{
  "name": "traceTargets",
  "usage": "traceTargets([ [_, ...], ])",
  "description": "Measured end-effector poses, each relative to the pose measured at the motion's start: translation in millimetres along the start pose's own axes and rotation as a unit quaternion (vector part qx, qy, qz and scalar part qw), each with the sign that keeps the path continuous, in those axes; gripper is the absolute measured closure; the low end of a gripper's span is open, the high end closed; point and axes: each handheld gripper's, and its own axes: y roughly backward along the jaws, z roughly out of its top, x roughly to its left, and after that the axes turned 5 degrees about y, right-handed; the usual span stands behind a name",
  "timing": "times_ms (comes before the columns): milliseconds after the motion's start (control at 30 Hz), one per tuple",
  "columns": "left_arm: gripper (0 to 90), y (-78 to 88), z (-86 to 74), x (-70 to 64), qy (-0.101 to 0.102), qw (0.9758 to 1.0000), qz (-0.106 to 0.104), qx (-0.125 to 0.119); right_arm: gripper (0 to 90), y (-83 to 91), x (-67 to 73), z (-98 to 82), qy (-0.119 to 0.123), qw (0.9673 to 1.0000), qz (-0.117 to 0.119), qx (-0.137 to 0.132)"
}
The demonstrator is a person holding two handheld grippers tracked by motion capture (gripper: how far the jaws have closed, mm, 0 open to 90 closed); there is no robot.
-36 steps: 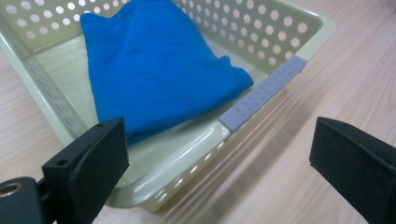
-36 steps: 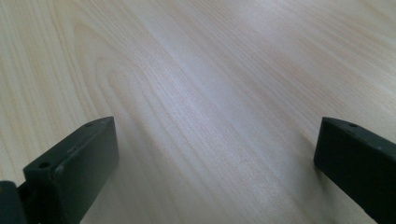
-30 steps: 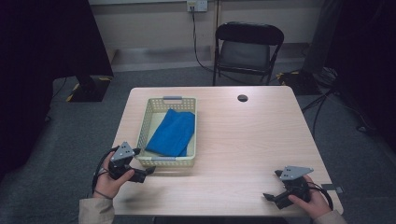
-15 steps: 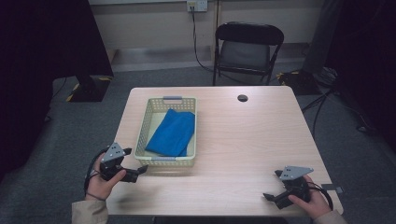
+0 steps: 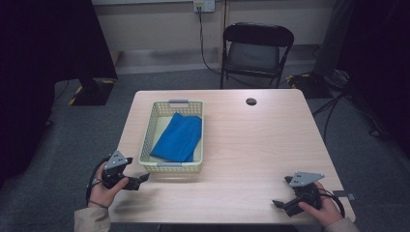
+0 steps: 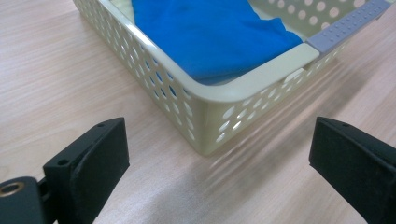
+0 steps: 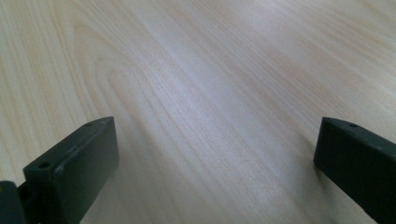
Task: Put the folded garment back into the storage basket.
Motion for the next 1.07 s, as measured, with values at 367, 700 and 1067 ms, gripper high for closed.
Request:
traceTargets([
  [367, 4.9, -10.7, -12.5, 4.0, -0.011, 0.9993, 0.015, 0.032, 0.0, 0.0, 0.0, 0.0, 0.000, 1.0000, 0.000, 0.000],
  [700, 4.7, -20.3, -22.5, 4.6, -0.024, 0.9976, 0.016, 0.064, 0.0, 0.0, 0.0, 0.0, 0.000, 1.0000, 0.000, 0.000],
  [1067, 0.3, -26.2, -28.2, 3.1, -0.019, 0.9974, 0.005, 0.069, 0.0, 0.0, 0.0, 0.0, 0.000, 1.0000, 0.000, 0.000],
])
